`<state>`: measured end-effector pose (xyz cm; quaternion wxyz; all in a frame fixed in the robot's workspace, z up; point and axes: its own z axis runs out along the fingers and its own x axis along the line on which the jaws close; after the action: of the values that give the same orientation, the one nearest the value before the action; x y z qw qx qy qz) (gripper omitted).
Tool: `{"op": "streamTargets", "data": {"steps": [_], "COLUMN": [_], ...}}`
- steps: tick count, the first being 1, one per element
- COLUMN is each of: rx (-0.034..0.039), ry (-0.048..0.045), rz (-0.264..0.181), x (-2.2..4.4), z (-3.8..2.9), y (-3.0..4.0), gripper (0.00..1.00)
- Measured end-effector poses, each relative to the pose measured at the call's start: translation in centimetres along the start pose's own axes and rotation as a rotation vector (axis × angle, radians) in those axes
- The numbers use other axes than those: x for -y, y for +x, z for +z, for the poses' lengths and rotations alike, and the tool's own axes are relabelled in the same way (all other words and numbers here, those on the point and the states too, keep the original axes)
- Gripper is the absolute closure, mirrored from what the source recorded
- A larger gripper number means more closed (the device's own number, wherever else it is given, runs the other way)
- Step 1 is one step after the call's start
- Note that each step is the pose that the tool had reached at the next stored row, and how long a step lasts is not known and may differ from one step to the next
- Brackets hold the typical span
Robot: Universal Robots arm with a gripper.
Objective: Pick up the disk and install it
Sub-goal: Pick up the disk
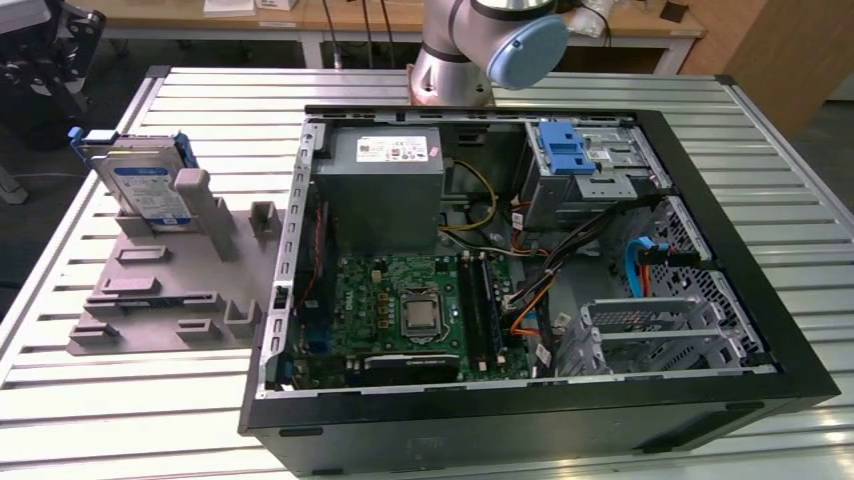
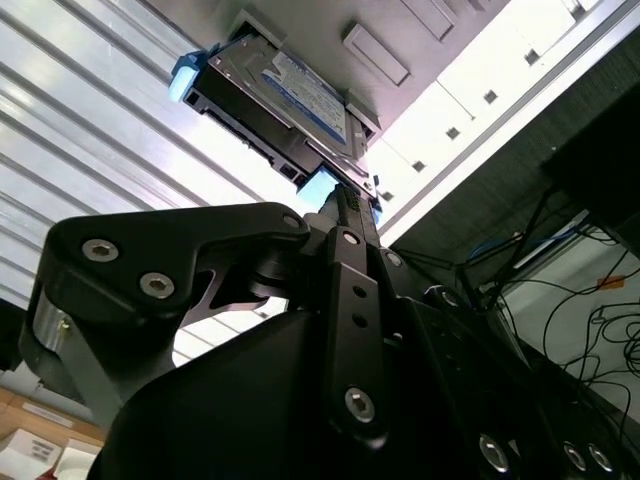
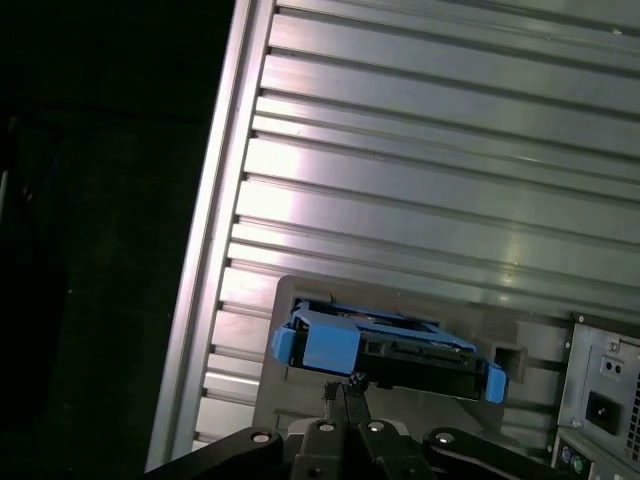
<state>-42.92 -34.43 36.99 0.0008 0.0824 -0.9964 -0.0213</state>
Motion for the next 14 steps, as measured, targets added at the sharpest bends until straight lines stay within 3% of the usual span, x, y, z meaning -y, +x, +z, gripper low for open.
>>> {"op": "streamTargets", "data": {"steps": [14], "rx": [-0.0017], "ry": [-0.0001], "rz": [-0.041], "x": [0.00], "z": [0.00], "y": [0.00], "gripper": [0.89]}}
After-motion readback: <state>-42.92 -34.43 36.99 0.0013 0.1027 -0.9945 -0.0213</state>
